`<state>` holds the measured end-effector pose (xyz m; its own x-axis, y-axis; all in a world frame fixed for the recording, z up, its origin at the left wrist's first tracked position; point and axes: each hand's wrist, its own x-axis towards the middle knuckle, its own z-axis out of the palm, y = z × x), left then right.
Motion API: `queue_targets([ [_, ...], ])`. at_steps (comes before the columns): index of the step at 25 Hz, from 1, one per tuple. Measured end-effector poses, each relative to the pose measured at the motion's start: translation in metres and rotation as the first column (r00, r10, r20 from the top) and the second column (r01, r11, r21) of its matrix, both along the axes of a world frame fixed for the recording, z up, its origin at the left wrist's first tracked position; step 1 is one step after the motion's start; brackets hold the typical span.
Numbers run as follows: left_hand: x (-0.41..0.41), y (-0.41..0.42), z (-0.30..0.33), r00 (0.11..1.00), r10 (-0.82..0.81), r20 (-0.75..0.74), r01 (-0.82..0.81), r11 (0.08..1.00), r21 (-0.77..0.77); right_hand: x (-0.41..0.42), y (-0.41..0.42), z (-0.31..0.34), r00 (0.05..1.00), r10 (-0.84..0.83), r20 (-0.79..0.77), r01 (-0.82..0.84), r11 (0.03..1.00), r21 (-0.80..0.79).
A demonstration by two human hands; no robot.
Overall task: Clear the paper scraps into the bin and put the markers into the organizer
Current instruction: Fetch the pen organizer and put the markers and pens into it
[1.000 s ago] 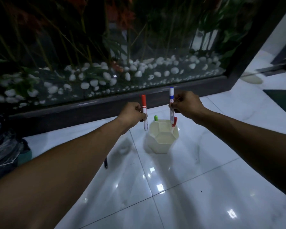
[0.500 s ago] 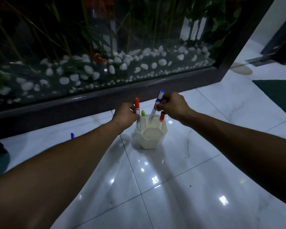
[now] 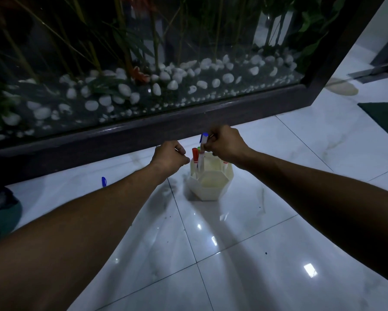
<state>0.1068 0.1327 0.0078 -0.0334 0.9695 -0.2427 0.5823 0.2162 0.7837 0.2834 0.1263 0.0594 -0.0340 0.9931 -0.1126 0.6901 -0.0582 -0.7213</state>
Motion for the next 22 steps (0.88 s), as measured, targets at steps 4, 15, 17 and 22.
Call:
queue_targets([
  [4,-0.02,-0.001,0.002,1.0,0.019,-0.021,-0.019,1.0,0.005,-0.009,0.004,0.0,0.997,0.0,0.071,-0.003,0.999,0.041],
  [15,-0.161,-0.029,-0.019,0.963,0.061,-0.264,-0.104,0.983,-0.152,-0.114,0.001,-0.005,0.935,0.294,0.201,-0.324,0.936,0.137],
  [17,-0.182,-0.032,-0.029,0.943,0.08,-0.322,-0.141,0.975,-0.171,-0.143,0.002,-0.021,0.917,0.362,0.168,-0.372,0.928,0.03],
  [22,-0.222,-0.035,-0.063,0.877,0.109,-0.468,-0.26,0.927,-0.271,-0.208,0.0,-0.08,0.864,0.453,0.218,-0.405,0.884,-0.234],
])
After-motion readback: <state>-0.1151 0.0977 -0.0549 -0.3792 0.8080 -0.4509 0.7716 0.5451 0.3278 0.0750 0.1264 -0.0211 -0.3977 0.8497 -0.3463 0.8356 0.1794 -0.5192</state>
